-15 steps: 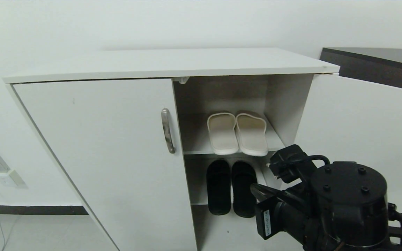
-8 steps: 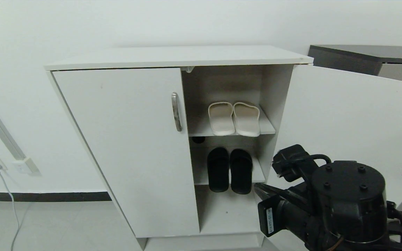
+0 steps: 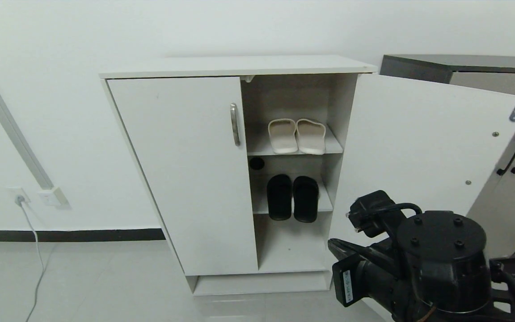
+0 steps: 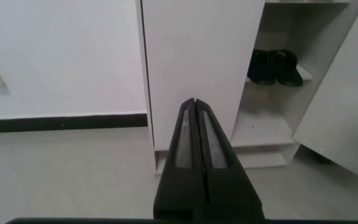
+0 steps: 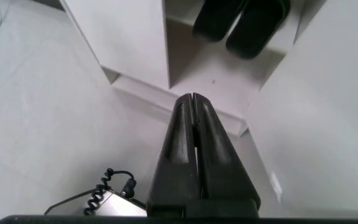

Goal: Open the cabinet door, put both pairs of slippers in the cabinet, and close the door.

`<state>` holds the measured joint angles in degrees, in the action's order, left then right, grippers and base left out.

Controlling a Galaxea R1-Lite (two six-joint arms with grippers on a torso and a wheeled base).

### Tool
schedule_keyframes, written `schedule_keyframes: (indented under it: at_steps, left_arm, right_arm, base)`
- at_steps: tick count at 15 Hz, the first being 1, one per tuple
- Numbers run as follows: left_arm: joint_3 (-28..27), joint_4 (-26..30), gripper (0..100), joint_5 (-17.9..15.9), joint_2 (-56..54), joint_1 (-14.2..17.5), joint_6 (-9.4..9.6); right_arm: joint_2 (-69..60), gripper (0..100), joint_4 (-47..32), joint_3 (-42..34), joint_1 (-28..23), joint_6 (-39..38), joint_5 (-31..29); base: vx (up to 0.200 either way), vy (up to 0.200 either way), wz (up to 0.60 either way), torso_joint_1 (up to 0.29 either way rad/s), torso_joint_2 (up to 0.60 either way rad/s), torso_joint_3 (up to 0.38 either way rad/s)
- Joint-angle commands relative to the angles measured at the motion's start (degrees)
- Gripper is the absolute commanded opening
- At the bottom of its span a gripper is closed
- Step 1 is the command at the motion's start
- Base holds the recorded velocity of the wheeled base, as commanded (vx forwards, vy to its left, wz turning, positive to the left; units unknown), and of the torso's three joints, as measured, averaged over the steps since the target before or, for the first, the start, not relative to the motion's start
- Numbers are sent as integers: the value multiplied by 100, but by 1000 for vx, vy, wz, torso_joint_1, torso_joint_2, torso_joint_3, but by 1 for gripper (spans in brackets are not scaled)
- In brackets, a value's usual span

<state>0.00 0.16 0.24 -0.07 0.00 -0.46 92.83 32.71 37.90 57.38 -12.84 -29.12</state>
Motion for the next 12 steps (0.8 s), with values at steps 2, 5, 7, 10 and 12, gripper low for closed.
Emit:
schedule_keyframes:
  at_steps: [2, 5, 7, 10, 12]
  left_arm:
    - [0, 2, 0, 2, 7, 0, -6]
    - [0, 2, 0, 2, 7, 0, -6]
    - [0, 2, 0, 2, 7, 0, -6]
    - [0, 2, 0, 2, 7, 0, 29]
    - [0, 2, 0, 2, 7, 0, 20]
  right_arm:
    - [51, 0, -1, -2, 1, 0, -6]
    - [16, 0, 8, -11, 1, 0, -14]
    - [24, 0, 8, -20, 1, 0, -14]
    - [24, 0, 8, -28, -8, 0, -14]
    - [51, 0, 148, -20, -52, 0, -14]
  base:
    - [0, 0, 0, 0, 0, 0]
    - [0, 0, 0, 0, 0, 0]
    - [0, 0, 0, 0, 0, 0]
    - [0, 0, 0, 0, 0, 0]
    - [0, 0, 0, 0, 0, 0]
